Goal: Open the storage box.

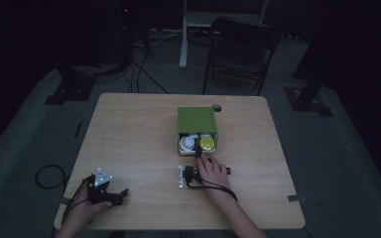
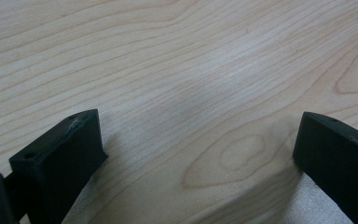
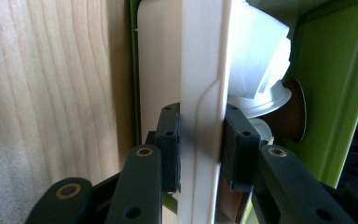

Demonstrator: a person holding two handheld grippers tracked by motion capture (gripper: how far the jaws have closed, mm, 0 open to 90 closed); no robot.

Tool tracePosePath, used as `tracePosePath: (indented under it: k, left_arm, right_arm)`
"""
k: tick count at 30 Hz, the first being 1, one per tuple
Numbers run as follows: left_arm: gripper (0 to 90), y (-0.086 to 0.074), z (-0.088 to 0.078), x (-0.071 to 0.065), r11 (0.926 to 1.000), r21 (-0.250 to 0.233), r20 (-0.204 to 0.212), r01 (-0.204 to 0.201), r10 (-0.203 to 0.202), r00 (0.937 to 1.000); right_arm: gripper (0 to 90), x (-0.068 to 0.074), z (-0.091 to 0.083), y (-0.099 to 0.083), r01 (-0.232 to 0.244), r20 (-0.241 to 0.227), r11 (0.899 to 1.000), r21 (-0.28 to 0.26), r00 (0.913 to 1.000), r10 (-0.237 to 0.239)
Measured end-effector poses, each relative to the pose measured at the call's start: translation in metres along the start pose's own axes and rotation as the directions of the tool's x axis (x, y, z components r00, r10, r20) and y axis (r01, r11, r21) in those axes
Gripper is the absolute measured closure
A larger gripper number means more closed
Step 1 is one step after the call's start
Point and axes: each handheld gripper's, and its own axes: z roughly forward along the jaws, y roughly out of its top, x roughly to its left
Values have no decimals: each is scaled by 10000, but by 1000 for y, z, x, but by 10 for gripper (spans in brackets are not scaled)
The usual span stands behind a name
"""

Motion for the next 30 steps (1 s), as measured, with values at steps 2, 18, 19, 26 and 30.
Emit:
tracePosePath:
  k: [2, 18, 19, 26, 30]
  left_arm:
    - [18, 0, 0, 0, 10000, 0, -2, -2, 2, 10000]
    - [18, 0, 0, 0, 10000, 1, -3, -2, 2, 10000]
    - [18, 0, 0, 0, 10000, 3, 0, -3, 3, 10000]
    - [17, 0, 0, 0, 10000, 7, 0, -8, 8, 10000]
    - [18, 0, 0, 0, 10000, 0, -1, 0, 0, 10000]
  right_arm:
    - [713, -1, 0, 0, 41, -32, 10000, -19, 10000, -41]
    - [717, -4, -4, 0, 62, -409, 10000, -69, 9991, -65]
    - [717, -4, -4, 0, 69, -416, 10000, -69, 9991, -72]
    - [717, -4, -9, 0, 98, -537, 9999, -63, 9985, -101]
    - [717, -4, -12, 0, 114, -555, 9999, -35, 9984, -116]
